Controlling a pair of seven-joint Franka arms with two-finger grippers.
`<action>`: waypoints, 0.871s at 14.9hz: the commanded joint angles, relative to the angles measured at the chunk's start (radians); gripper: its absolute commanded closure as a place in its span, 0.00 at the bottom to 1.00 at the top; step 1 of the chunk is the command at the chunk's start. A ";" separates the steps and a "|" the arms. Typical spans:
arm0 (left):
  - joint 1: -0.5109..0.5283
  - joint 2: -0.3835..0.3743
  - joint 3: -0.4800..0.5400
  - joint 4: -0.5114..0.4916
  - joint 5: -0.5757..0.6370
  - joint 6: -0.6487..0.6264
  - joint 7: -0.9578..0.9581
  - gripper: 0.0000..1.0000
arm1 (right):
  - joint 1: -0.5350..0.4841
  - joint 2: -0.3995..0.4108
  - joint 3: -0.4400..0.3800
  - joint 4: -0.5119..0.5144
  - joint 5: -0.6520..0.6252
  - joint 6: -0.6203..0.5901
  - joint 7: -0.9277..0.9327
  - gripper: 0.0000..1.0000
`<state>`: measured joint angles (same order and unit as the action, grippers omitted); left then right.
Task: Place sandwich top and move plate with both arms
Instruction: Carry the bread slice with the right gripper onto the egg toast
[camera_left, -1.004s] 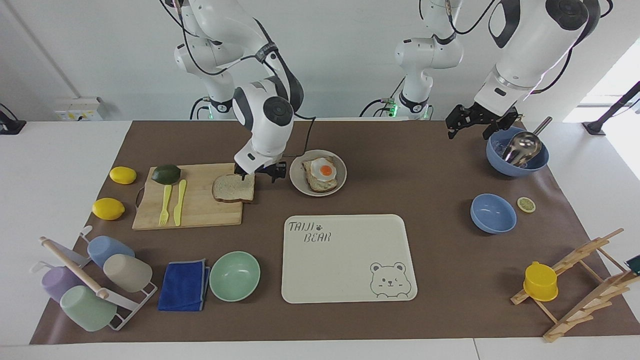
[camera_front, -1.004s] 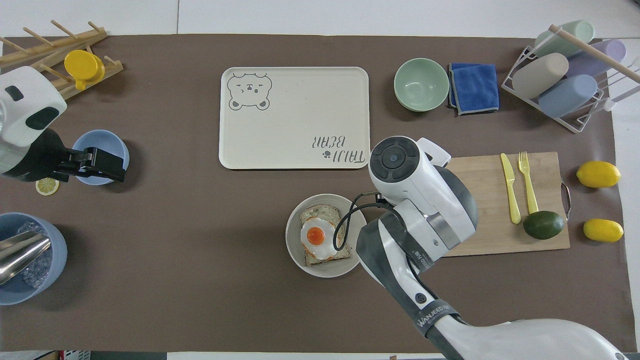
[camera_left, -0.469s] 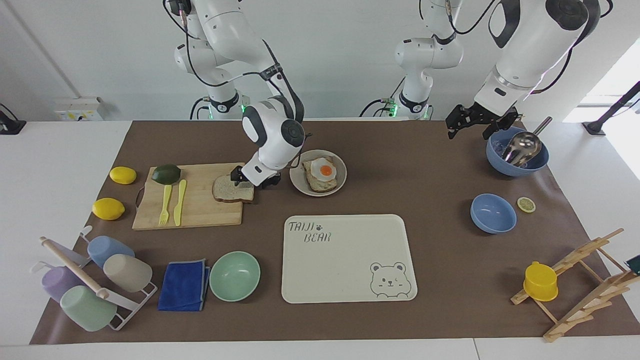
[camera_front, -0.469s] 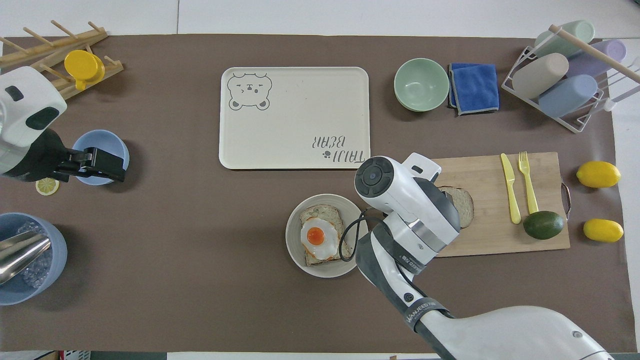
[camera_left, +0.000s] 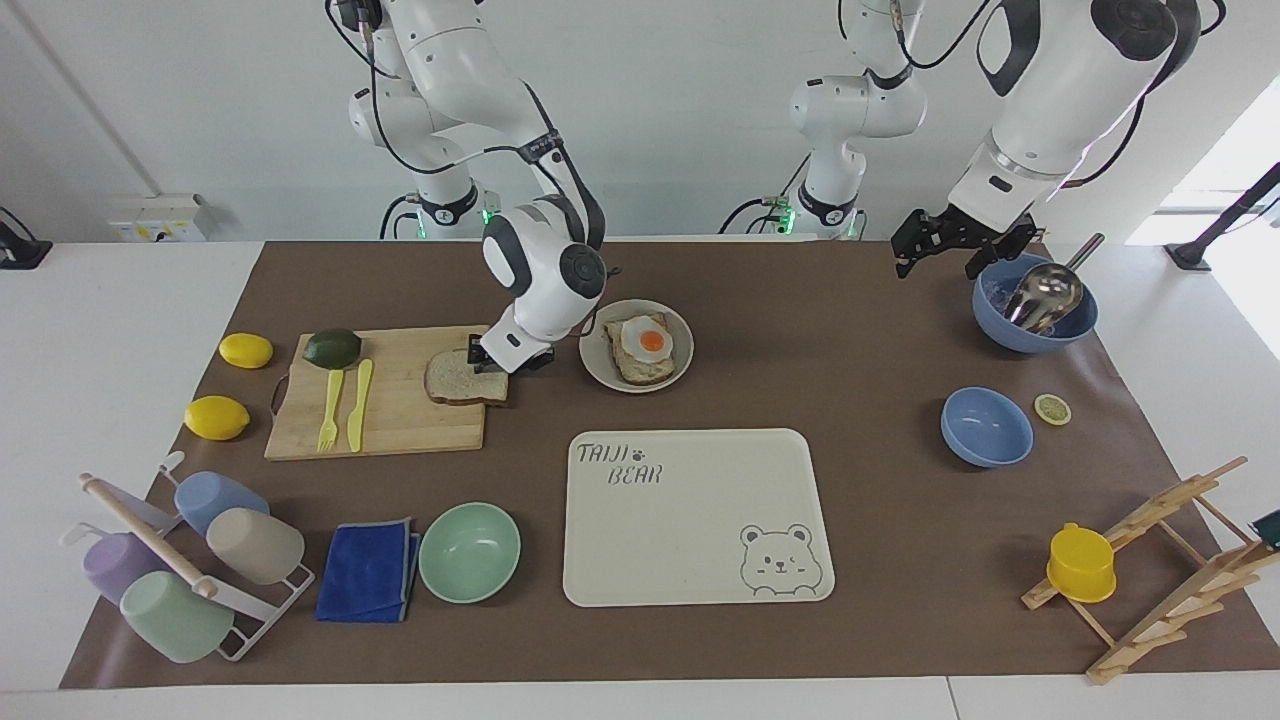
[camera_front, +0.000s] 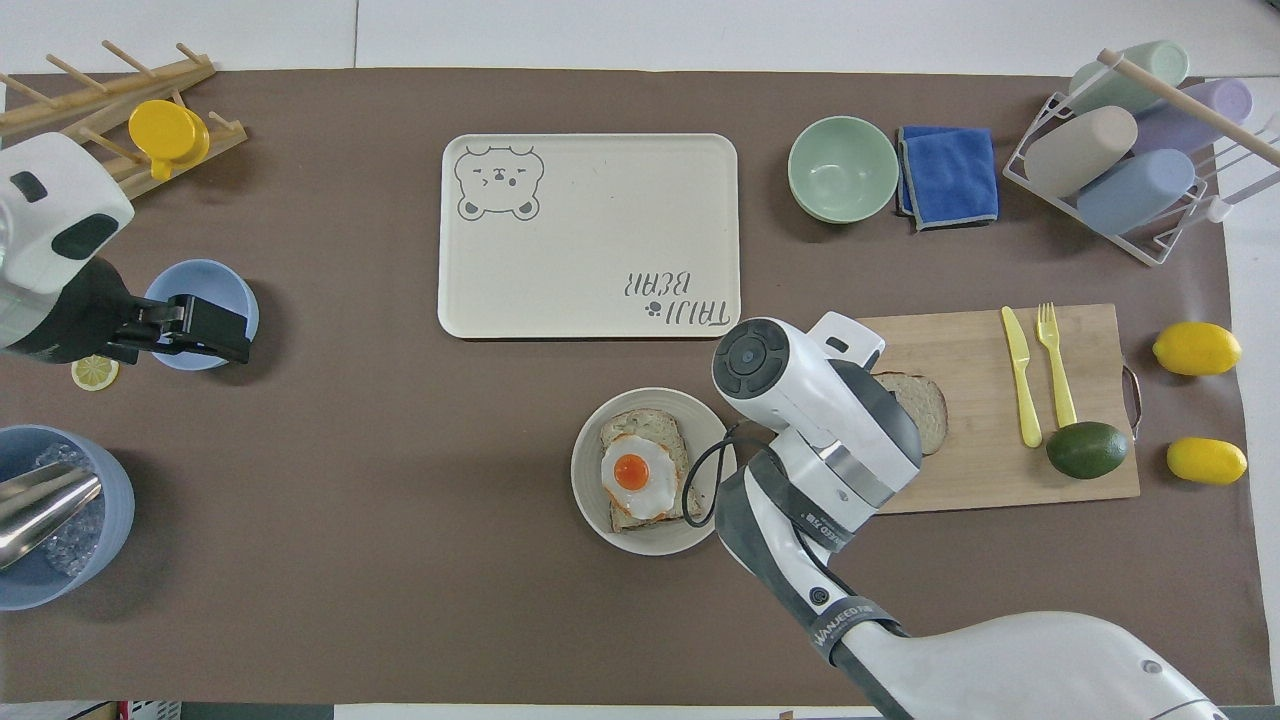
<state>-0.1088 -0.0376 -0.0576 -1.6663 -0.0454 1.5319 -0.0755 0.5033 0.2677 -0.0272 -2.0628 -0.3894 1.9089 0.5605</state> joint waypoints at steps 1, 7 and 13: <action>0.008 -0.012 -0.004 -0.001 0.012 -0.016 0.007 0.00 | 0.003 -0.013 0.004 -0.019 -0.023 0.001 -0.005 1.00; 0.008 -0.012 -0.004 -0.001 0.012 -0.016 0.007 0.00 | 0.176 0.002 0.024 0.255 0.053 -0.190 0.010 1.00; 0.008 -0.012 -0.004 -0.001 0.012 -0.016 0.007 0.00 | 0.288 0.065 0.033 0.375 0.127 -0.156 0.139 1.00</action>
<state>-0.1088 -0.0376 -0.0576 -1.6663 -0.0454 1.5319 -0.0755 0.7822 0.2890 0.0040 -1.7116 -0.2839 1.7365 0.6534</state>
